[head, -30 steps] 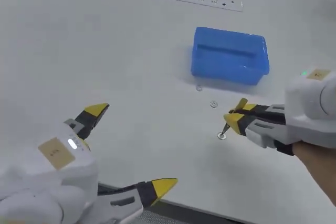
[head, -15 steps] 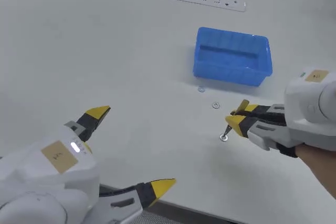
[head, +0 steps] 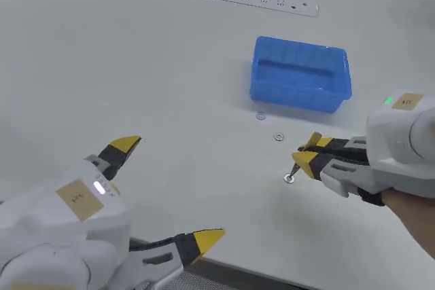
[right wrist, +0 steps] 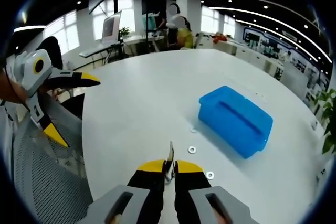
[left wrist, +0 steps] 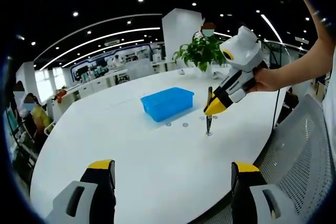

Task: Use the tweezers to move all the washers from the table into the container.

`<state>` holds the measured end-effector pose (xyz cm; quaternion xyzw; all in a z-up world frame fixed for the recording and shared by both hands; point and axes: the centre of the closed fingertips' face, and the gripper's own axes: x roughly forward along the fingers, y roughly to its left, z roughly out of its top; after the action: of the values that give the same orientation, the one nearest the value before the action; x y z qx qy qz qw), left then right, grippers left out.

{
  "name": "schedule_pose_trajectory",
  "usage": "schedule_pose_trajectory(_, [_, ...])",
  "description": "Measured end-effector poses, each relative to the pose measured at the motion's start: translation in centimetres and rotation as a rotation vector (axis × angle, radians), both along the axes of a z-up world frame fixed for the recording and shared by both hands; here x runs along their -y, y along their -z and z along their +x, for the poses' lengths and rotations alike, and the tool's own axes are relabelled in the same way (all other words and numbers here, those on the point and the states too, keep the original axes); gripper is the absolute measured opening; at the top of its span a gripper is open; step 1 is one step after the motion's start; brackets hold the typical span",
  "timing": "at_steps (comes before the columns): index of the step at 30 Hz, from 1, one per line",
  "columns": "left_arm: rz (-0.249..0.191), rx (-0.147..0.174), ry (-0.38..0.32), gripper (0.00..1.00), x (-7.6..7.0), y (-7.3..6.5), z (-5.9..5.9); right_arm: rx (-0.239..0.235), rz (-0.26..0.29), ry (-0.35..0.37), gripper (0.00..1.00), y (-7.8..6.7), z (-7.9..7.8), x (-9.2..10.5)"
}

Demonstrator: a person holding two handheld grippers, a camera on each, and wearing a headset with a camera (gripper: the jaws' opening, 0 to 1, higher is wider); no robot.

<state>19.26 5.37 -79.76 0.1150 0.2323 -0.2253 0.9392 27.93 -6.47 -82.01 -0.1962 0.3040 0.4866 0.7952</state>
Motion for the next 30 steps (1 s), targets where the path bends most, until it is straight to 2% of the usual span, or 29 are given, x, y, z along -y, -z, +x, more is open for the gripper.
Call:
schedule_pose_trajectory(5, [0.004, 0.002, -0.001, 0.94, -0.1, 0.0, 0.1, -0.008, 0.0, 0.011, 0.01, 0.0, 0.1, 0.0])
schedule_pose_trajectory(10, [0.009, -0.001, -0.001, 0.93, -0.2, 0.2, 0.1, -0.01, 0.021, 0.024, 0.01, -0.7, 0.2, 0.0])
schedule_pose_trajectory(17, [0.009, 0.008, -0.005, 0.95, -0.3, 0.0, 0.1, 0.025, 0.041, 0.019, 0.01, -3.5, 0.6, -0.2])
schedule_pose_trajectory(18, [0.001, 0.018, -0.007, 0.95, -0.3, -0.2, 0.2, 0.032, 0.041, 0.018, 0.01, -3.9, 0.7, -0.2])
schedule_pose_trajectory(20, [-0.013, 0.015, -0.004, 0.96, -0.2, -0.2, 0.1, 0.042, 0.042, 0.015, 0.01, -4.4, 0.8, -0.2])
schedule_pose_trajectory(22, [-0.009, 0.029, -0.005, 0.97, -0.2, -0.4, 0.2, 0.045, 0.047, 0.009, 0.01, -5.0, 0.8, -0.3])
schedule_pose_trajectory(30, [-0.017, 0.029, -0.012, 0.99, -0.2, -0.4, 0.2, 0.053, 0.067, 0.005, 0.01, -7.3, 1.1, -0.5])
